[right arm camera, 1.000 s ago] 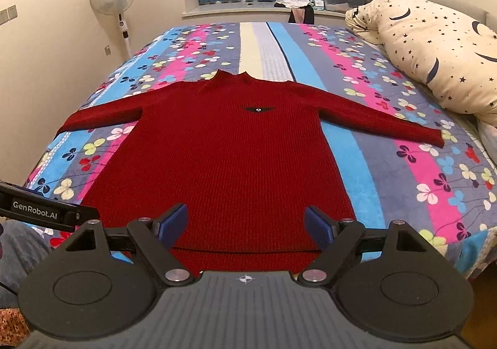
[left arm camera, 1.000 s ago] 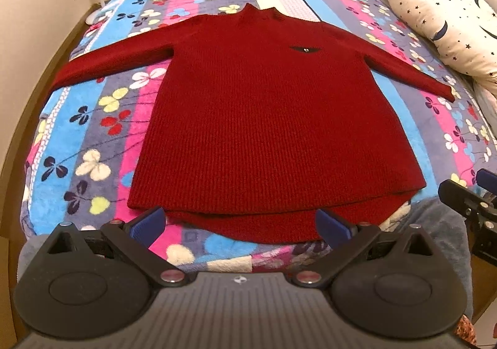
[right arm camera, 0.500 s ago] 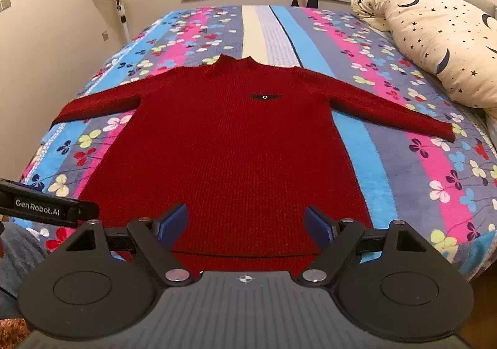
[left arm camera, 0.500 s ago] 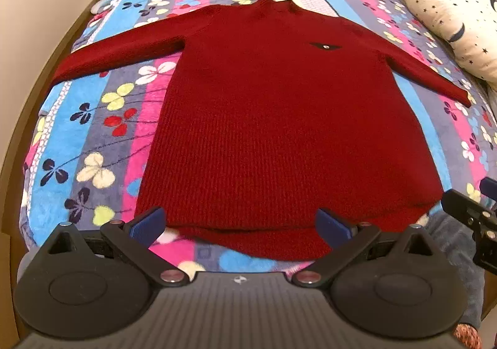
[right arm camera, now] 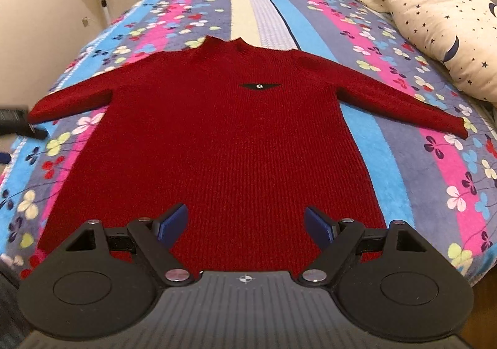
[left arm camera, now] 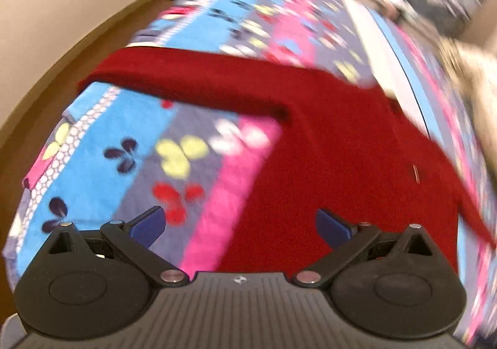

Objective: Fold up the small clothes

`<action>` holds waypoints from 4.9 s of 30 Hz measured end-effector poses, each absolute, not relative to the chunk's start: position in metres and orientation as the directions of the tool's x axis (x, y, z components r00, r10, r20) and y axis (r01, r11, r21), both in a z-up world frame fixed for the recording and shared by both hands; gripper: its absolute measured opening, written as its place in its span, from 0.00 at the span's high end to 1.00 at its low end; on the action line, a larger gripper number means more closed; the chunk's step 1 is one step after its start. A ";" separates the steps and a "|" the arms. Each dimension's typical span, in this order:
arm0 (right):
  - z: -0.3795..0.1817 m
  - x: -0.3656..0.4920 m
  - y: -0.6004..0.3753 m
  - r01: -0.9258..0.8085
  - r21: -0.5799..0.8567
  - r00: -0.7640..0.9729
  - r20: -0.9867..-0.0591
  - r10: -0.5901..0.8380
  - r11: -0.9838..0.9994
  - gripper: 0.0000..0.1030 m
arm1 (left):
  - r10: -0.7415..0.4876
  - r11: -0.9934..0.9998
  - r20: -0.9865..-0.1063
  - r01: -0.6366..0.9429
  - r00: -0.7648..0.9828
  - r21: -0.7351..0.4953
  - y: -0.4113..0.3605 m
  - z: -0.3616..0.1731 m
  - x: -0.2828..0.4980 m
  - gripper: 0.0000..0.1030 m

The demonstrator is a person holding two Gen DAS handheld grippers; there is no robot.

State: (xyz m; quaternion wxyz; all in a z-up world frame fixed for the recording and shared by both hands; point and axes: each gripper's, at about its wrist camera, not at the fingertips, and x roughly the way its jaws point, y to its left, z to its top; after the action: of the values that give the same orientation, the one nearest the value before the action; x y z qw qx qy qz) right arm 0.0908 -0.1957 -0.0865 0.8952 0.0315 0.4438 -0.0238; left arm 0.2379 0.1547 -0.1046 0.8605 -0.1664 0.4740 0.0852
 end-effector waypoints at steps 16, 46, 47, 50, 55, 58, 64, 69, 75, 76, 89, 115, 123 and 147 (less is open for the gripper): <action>-0.124 0.138 -0.204 0.121 -0.069 0.518 -0.847 -0.122 0.990 0.19 | -0.073 0.587 -0.811 -0.632 0.581 -0.506 0.340 -0.201 0.424 0.00; -0.153 0.159 -0.310 0.271 -0.028 0.557 -0.811 -0.180 0.962 0.19 | -0.343 0.939 -0.753 0.216 0.562 -0.267 -0.040 -0.181 0.421 0.08; -0.152 0.166 -0.313 0.273 -0.016 0.568 -0.804 -0.174 0.962 0.19 | -0.313 0.949 -0.751 0.172 0.581 -0.263 -0.023 -0.181 0.419 0.08; -0.147 0.197 -0.322 0.282 0.046 0.623 -0.768 -0.146 0.958 0.19 | -0.174 0.976 -0.762 0.003 0.624 -0.220 0.037 -0.173 0.438 0.08; -0.143 0.233 -0.330 0.317 0.166 0.665 -0.741 -0.095 0.934 0.19 | -0.161 0.973 -0.842 -0.061 0.515 -0.223 0.068 -0.196 0.477 0.08; -0.154 0.243 -0.340 0.371 0.231 0.640 -0.766 -0.067 0.899 0.19 | -0.066 0.991 -0.872 -0.072 0.486 -0.115 0.057 -0.221 0.488 0.36; -0.162 0.222 -0.355 0.438 0.255 0.595 -0.801 -0.066 0.862 0.19 | -0.037 0.979 -0.881 -0.161 0.472 -0.127 0.081 -0.222 0.483 0.28; -0.141 0.188 -0.360 0.454 0.325 0.626 -0.779 -0.037 0.829 0.19 | -0.081 0.991 -0.859 -0.050 0.506 -0.123 0.062 -0.165 0.436 0.07; -0.083 0.126 -0.365 0.388 0.426 0.727 -0.686 0.013 0.818 0.19 | -0.091 0.995 -0.769 0.019 0.633 -0.103 0.050 -0.075 0.297 0.00; -0.073 0.114 -0.366 0.374 0.435 0.744 -0.668 0.015 0.819 0.19 | -0.087 0.995 -0.766 0.011 0.637 -0.104 0.049 -0.062 0.275 0.00; -0.023 -0.012 -0.386 0.301 0.542 0.846 -0.531 0.043 0.784 0.18 | 0.018 0.997 -0.733 -0.065 0.680 -0.037 0.034 0.007 0.082 0.00; -0.042 0.029 -0.383 0.339 0.458 0.789 -0.614 0.017 0.822 0.18 | 0.075 0.995 -0.838 0.015 0.541 0.099 0.001 -0.049 0.119 0.00; -0.071 0.074 -0.406 0.415 0.443 0.751 -0.660 -0.025 0.795 0.18 | 0.066 0.992 -0.879 0.063 0.472 0.108 -0.016 -0.086 0.168 0.00; -0.245 0.279 -0.633 0.766 0.581 0.633 -0.756 -0.168 0.275 0.15 | 0.221 0.972 -0.917 -0.157 0.333 0.177 0.038 -0.150 0.291 0.00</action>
State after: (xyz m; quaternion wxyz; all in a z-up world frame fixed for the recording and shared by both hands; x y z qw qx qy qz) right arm 0.2793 -0.6329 -0.2446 0.7436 0.5133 0.2911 -0.3143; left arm 0.2915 0.0377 -0.1496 0.8159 0.0281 0.5658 0.1158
